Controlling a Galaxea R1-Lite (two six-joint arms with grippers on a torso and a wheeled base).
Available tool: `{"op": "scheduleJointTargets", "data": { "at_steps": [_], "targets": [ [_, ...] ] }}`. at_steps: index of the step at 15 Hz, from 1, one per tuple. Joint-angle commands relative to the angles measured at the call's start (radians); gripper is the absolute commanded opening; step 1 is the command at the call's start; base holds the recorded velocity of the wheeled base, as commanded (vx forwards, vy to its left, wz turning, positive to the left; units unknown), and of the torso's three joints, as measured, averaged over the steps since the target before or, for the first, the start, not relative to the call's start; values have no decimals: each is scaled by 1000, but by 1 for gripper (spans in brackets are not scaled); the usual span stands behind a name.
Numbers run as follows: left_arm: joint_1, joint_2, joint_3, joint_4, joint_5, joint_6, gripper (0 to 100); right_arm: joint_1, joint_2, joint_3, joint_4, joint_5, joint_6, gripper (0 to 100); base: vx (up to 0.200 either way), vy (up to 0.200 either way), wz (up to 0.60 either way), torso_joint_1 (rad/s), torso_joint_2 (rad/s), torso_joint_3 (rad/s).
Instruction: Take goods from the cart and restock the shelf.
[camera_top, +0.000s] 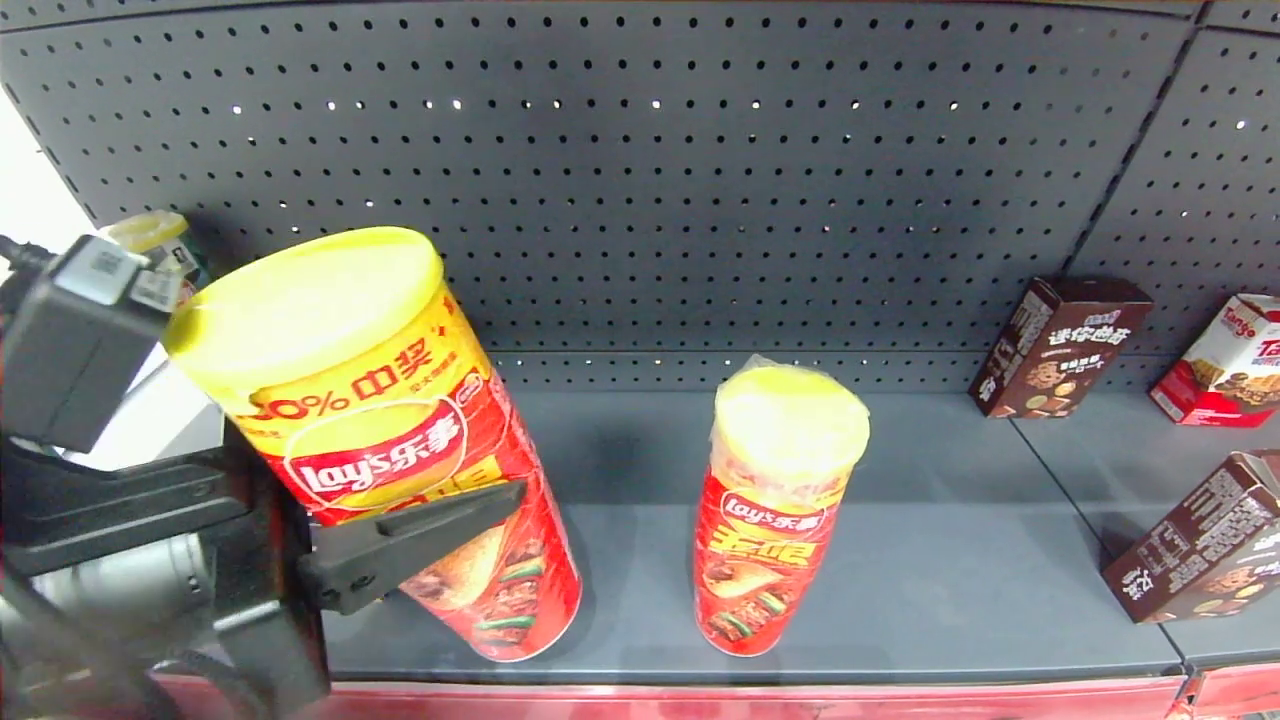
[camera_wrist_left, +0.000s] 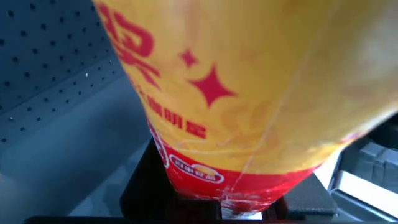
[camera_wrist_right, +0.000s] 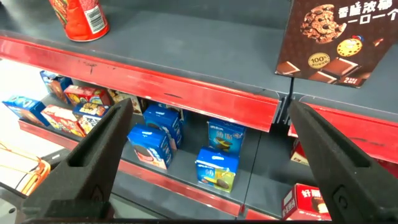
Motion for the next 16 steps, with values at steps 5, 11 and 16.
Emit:
{"op": "scheduleJointTargets", "data": {
  "at_steps": [5,11,16],
  "targets": [
    [75,241,-248,12,-5,-8,0,1,3,0,0,0,0,100,0,0,0,0,0,0],
    [82,439,-400,8,-4,-2,0,1,3,0,0,0,0,100,0,0,0,0,0,0],
    [82,551,-440,1,-5,74,0,1,3,0,0,0,0,100,0,0,0,0,0,0]
  ]
}}
